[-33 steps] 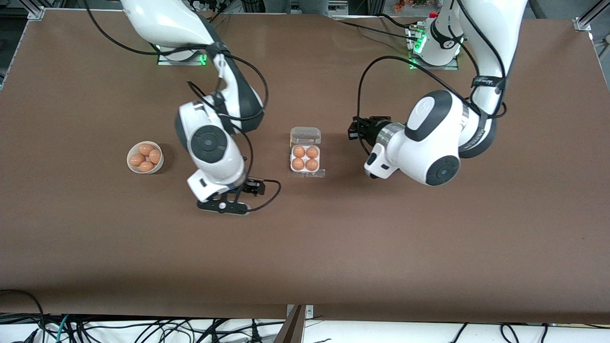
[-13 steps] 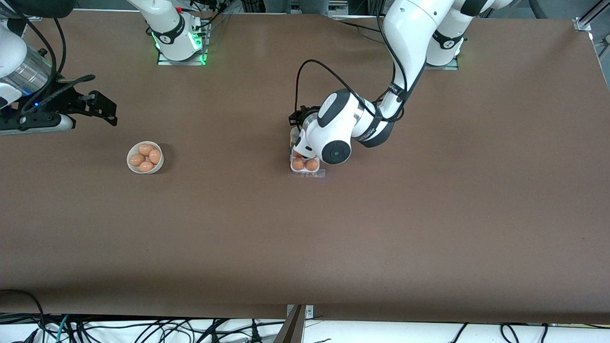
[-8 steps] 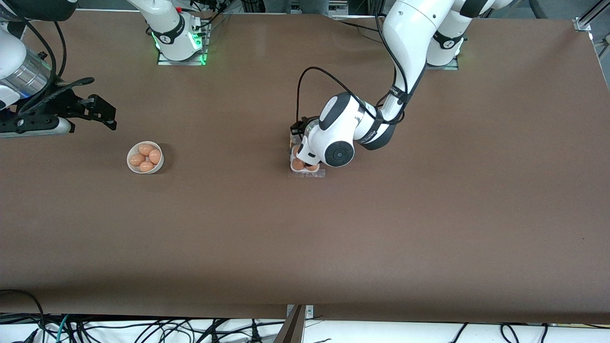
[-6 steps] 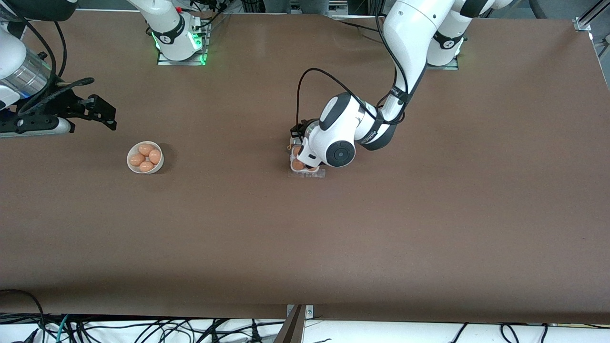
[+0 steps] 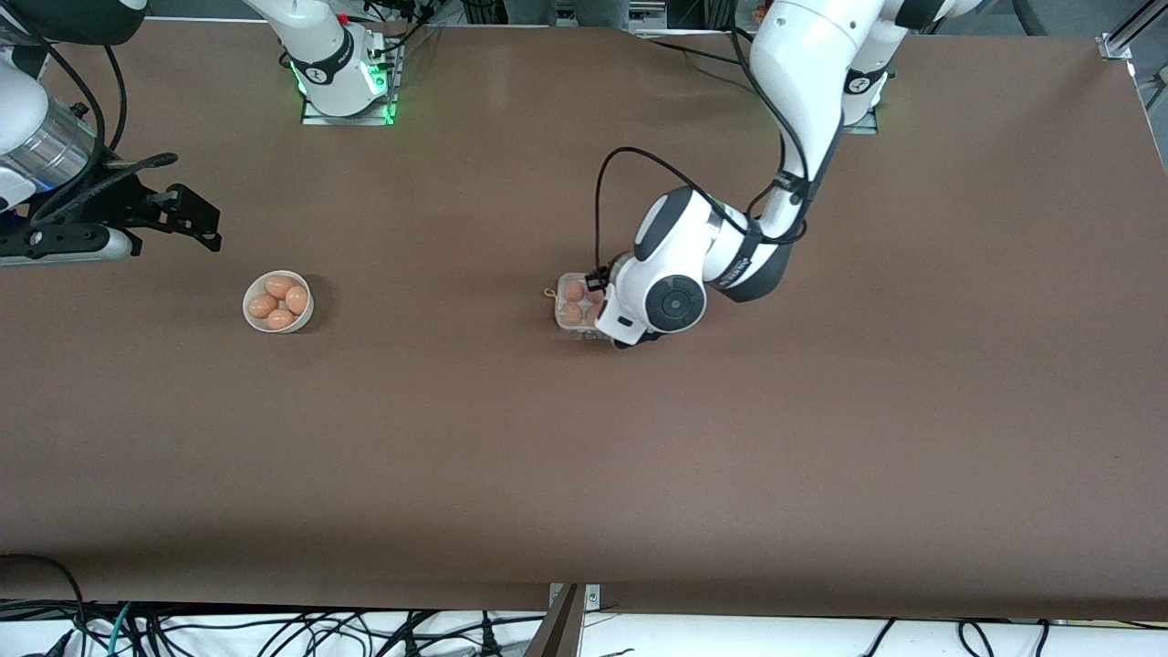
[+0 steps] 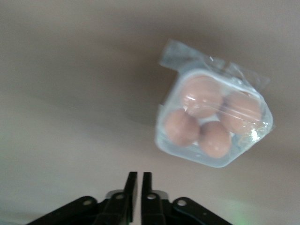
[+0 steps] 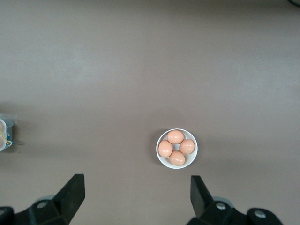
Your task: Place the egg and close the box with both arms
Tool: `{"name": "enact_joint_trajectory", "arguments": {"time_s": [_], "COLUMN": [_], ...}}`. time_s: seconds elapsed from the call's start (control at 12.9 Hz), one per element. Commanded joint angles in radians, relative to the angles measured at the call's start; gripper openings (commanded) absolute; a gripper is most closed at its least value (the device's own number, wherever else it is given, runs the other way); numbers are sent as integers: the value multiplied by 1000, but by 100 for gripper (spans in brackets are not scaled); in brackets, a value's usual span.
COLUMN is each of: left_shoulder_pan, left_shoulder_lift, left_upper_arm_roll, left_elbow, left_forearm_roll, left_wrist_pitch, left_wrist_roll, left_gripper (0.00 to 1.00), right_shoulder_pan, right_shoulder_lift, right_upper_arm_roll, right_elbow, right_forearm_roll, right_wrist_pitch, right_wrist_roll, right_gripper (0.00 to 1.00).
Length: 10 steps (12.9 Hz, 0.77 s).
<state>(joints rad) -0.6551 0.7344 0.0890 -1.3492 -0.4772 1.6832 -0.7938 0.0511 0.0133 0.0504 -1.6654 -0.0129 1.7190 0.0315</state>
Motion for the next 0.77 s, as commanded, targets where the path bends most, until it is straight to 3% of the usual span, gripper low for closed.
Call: {"name": "enact_joint_trajectory", "arguments": {"time_s": [0.0,0.15,0.31,0.7], "left_shoulder_pan": [70,144,198,307], "left_shoulder_lift": [-87,-101,-102,-102], "left_upper_arm_roll": [2,-2,6,34], "left_elbow": [16,99,155,228], "left_forearm_roll": [157,299,357,400], "left_wrist_pitch": [-79,-109,-115,-115], "left_wrist_roll": [4,22,94,241], "left_gripper": [60,75,84,85], "right_shoulder_pan": [-10,-10,-10,-10], "right_shoulder_lift": [-9,-9,-9,-9], "right_upper_arm_roll": [6,6,6,8], "right_elbow": [-11,-11,-10,-10], "right_forearm_roll": [-1,-1,-1,-1], "right_wrist_pitch": [11,11,11,10], "right_wrist_roll": [-2,-2,-2,-2], "right_gripper": [100,100,100,100]}}
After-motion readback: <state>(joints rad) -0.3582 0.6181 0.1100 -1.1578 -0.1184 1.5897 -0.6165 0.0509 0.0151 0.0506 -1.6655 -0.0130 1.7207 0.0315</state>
